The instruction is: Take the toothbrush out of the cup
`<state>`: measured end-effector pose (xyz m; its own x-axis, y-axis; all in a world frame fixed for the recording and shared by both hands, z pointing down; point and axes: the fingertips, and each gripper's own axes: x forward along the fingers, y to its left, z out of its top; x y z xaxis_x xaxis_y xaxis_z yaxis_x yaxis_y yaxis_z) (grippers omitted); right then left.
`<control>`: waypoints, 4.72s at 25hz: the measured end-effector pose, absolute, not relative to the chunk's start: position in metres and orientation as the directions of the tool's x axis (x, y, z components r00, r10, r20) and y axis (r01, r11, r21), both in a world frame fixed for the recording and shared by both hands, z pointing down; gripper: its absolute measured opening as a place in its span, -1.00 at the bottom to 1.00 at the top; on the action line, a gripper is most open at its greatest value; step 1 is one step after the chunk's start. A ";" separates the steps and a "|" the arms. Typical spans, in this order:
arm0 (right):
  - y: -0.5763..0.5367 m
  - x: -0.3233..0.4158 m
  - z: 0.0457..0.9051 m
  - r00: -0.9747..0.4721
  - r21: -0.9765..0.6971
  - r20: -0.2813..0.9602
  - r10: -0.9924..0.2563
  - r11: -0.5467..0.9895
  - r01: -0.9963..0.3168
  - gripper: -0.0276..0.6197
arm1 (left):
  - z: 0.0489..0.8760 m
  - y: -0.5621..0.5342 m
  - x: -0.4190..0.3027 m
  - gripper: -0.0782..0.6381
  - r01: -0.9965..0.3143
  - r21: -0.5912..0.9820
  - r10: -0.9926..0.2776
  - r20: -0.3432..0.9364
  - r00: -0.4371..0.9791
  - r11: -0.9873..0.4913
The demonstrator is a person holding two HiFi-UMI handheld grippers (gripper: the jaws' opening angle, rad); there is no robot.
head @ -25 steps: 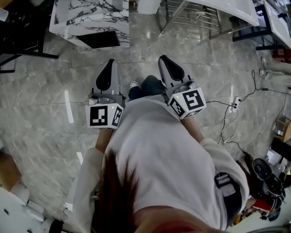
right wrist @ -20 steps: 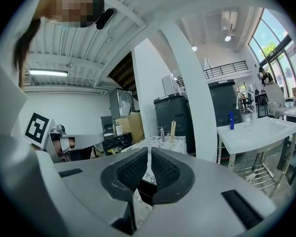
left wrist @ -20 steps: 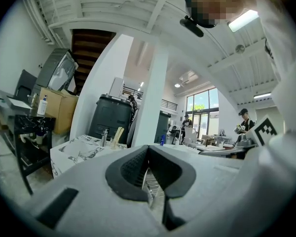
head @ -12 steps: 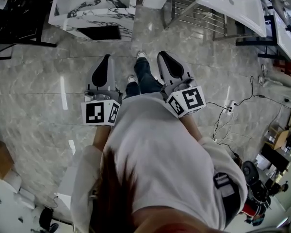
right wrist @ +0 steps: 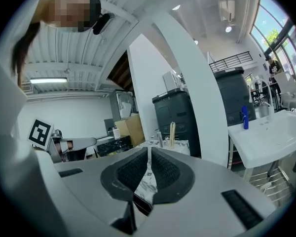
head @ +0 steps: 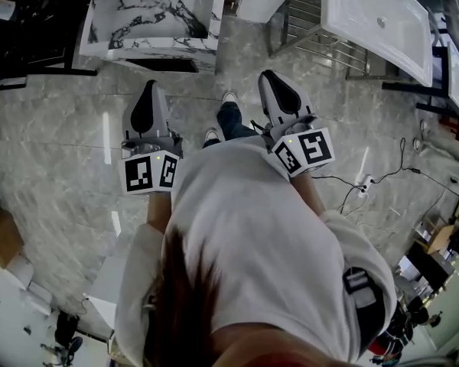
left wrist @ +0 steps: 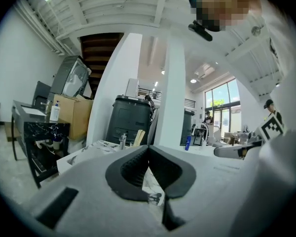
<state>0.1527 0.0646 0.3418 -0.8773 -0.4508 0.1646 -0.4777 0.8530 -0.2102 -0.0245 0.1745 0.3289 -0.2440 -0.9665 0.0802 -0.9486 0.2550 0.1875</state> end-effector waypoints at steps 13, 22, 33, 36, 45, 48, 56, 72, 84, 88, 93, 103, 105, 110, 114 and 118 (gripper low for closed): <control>-0.018 0.142 0.346 -0.910 -0.240 0.158 -0.383 0.879 -0.411 -0.82 | 0.319 0.129 -0.059 -0.75 -0.897 0.162 -0.912 0.068 -0.405 0.411; -0.030 0.149 0.355 -0.910 -0.285 0.167 -0.380 0.864 -0.414 -0.82 | 0.315 0.115 -0.047 -0.75 -0.900 0.154 -0.913 0.076 -0.400 0.407; -0.039 0.148 0.357 -0.895 -0.288 0.177 -0.410 0.848 -0.445 -0.82 | 0.312 0.097 -0.047 -0.75 -0.920 0.159 -0.934 0.065 -0.352 0.358; -0.040 0.142 0.356 -0.889 -0.286 0.182 -0.419 0.843 -0.456 -0.82 | 0.313 0.094 -0.054 -0.75 -0.922 0.166 -0.936 0.067 -0.344 0.351; -0.052 0.097 0.352 -0.853 -0.267 0.205 -0.479 0.811 -0.520 -0.82 | 0.315 0.075 -0.108 -0.75 -0.937 0.181 -0.954 0.072 -0.292 0.300; -0.056 0.078 0.347 -0.842 -0.260 0.204 -0.499 0.801 -0.538 -0.82 | 0.314 0.064 -0.128 -0.75 -0.946 0.179 -0.962 0.075 -0.261 0.270; -0.066 0.036 0.343 -0.804 -0.238 0.204 -0.559 0.768 -0.594 -0.82 | 0.315 0.025 -0.159 -0.75 -0.973 0.177 -0.989 0.051 -0.139 0.146; -0.078 0.016 0.336 -0.743 -0.207 0.182 -0.644 0.713 -0.669 -0.82 | 0.311 -0.006 -0.177 -0.75 -0.982 0.190 -1.000 0.021 -0.019 0.023; -0.089 0.001 0.332 -0.751 -0.215 0.153 -0.642 0.720 -0.660 -0.82 | 0.310 -0.011 -0.185 -0.75 -0.981 0.190 -0.999 0.013 -0.030 0.032; -0.096 -0.003 0.330 -0.755 -0.216 0.140 -0.641 0.724 -0.655 -0.82 | 0.307 -0.018 -0.186 -0.75 -0.982 0.184 -1.000 0.007 -0.030 0.031; -0.111 -0.004 0.328 -0.751 -0.219 0.129 -0.647 0.720 -0.658 -0.82 | 0.306 -0.028 -0.187 -0.75 -0.982 0.185 -0.999 0.003 -0.037 0.037; -0.143 0.000 0.326 -0.741 -0.219 0.124 -0.660 0.710 -0.669 -0.82 | 0.305 -0.053 -0.191 -0.75 -0.983 0.179 -0.999 0.005 -0.050 0.050; -0.149 0.001 0.326 -0.739 -0.218 0.123 -0.662 0.708 -0.671 -0.82 | 0.305 -0.057 -0.191 -0.75 -0.983 0.176 -0.999 0.006 -0.048 0.048; -0.157 0.002 0.327 -0.731 -0.216 0.120 -0.672 0.701 -0.679 -0.82 | 0.307 -0.065 -0.192 -0.75 -0.984 0.172 -0.999 0.012 -0.040 0.042; -0.160 0.002 0.326 -0.721 -0.215 0.117 -0.682 0.692 -0.689 -0.82 | 0.308 -0.069 -0.193 -0.75 -0.985 0.170 -0.999 0.015 -0.031 0.033; -0.163 0.004 0.326 -0.708 -0.212 0.111 -0.697 0.679 -0.702 -0.82 | 0.310 -0.072 -0.195 -0.75 -0.985 0.168 -1.000 0.019 -0.021 0.024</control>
<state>0.0039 -0.1628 0.3257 -0.7081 -0.6974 0.1108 -0.7024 0.6794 -0.2122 -0.1954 -0.0721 0.3096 -0.0215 -0.9996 0.0186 -0.9854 0.0243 0.1684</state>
